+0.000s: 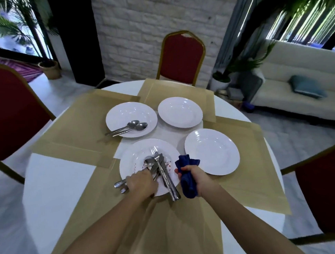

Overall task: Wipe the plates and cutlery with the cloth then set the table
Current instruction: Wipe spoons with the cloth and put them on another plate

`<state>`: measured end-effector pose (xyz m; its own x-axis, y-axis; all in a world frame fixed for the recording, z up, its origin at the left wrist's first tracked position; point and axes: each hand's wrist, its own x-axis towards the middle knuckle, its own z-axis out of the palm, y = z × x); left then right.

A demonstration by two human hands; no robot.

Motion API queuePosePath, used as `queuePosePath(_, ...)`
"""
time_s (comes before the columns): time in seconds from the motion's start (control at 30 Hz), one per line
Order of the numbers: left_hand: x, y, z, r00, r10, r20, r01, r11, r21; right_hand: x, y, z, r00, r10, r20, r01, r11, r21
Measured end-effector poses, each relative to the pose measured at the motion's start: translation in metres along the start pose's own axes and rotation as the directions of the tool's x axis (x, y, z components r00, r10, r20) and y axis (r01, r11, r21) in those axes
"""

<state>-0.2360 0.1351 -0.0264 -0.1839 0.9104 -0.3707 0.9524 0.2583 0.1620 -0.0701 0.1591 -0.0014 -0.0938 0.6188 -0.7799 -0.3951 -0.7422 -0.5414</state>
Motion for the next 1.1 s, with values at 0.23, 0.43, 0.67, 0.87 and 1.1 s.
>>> queuePosePath(0.23, -0.006, -0.024, -0.014, 0.996, -0.013, -0.083, 0.005, 0.995, -0.098, -0.012, 0.004, 0.006, 1.000, -0.019, 0.002, 0.019, 0.993, -0.117)
queuePosePath(0.43, -0.003, -0.040, -0.018, 0.994, -0.025, -0.107, 0.021, 0.999, -0.036, -0.016, 0.005, 0.008, 1.000, -0.029, -0.011, 0.027, 0.980, -0.195)
queuePosePath(0.67, 0.008, -0.054, -0.022, 0.995, 0.006, -0.096, -0.027, 0.973, -0.227, -0.012, 0.007, 0.014, 1.000, -0.026, 0.005, 0.027, 0.960, -0.278)
queuePosePath(0.87, 0.002, -0.057, -0.023, 0.994, -0.059, -0.090, 0.022, 0.932, -0.363, -0.019, 0.007, 0.021, 0.989, -0.136, 0.050, 0.145, 0.949, -0.279)
queuePosePath(1.1, -0.029, -0.038, -0.048, 0.989, 0.135, -0.066, -0.138, 0.649, -0.749, -0.017, -0.007, 0.042, 0.610, -0.734, 0.299, 0.673, 0.280, -0.685)
